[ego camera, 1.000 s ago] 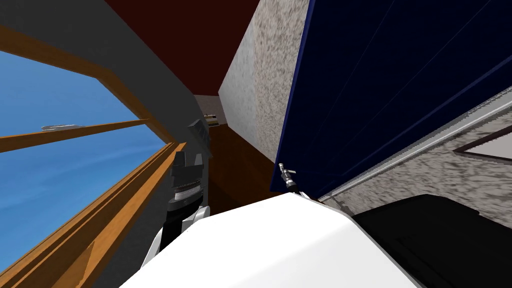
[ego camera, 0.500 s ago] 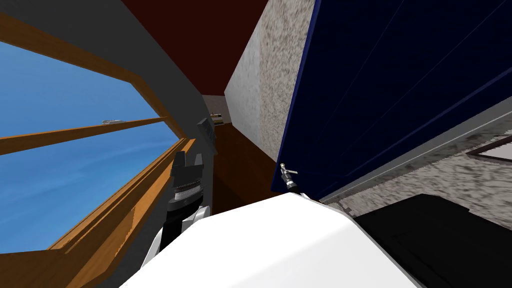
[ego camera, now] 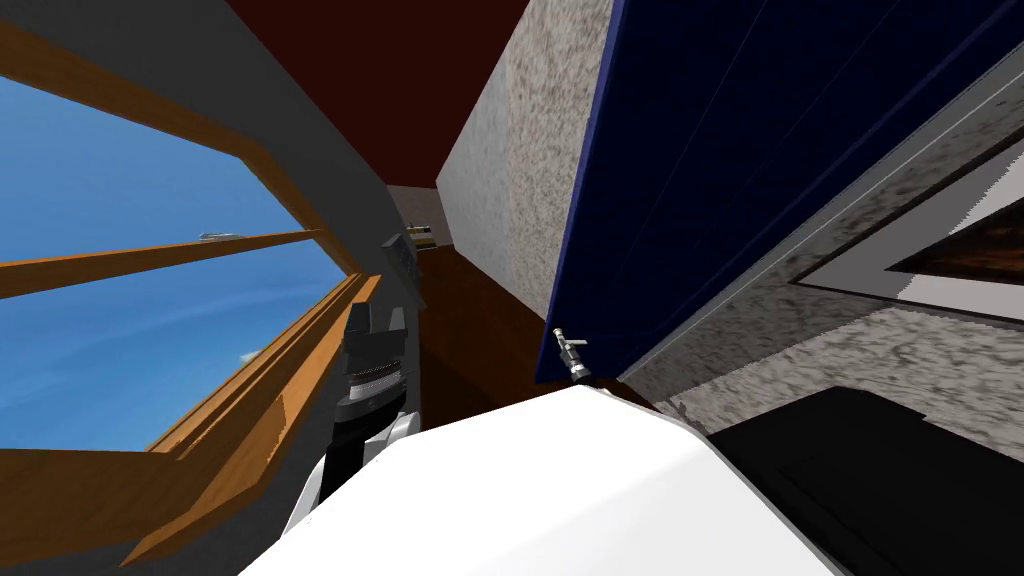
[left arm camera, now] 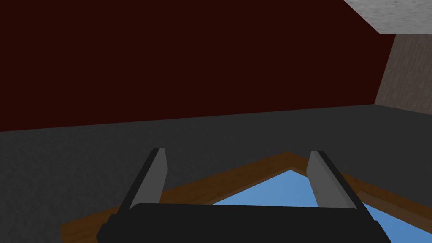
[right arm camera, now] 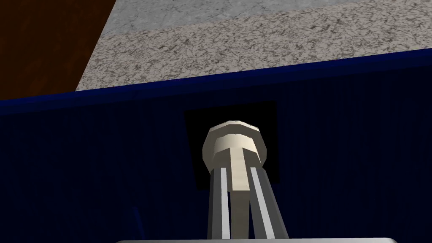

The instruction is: Pull the door open

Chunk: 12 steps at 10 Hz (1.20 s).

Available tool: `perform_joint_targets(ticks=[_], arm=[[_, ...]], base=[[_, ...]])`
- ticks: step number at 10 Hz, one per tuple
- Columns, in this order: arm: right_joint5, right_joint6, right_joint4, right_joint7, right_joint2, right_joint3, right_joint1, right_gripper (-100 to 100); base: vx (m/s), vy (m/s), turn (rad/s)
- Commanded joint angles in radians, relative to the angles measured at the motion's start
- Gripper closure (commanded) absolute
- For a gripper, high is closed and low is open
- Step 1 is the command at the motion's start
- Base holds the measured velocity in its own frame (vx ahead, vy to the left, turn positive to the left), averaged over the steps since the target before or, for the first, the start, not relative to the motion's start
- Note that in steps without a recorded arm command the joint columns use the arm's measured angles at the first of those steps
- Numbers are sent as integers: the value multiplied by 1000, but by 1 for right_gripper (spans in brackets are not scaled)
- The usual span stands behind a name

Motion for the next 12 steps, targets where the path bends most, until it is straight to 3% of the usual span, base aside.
perform_joint_targets(ticks=[1, 2, 4, 7, 12], arm=[[-4, 3, 1, -2, -12, -11, 6, 100], [1, 5, -8, -2, 0, 2, 7, 100], [-4, 6, -8, 8, -3, -8, 18, 100], [-23, 3, -15, 27, -12, -37, 41, 100], [-54, -5, -34, 41, -16, -79, 85, 100]], base=[[-163, 35, -205], [-69, 33, -31], [-11, -117, 286], [-69, -92, 350], [-71, -1, 246]])
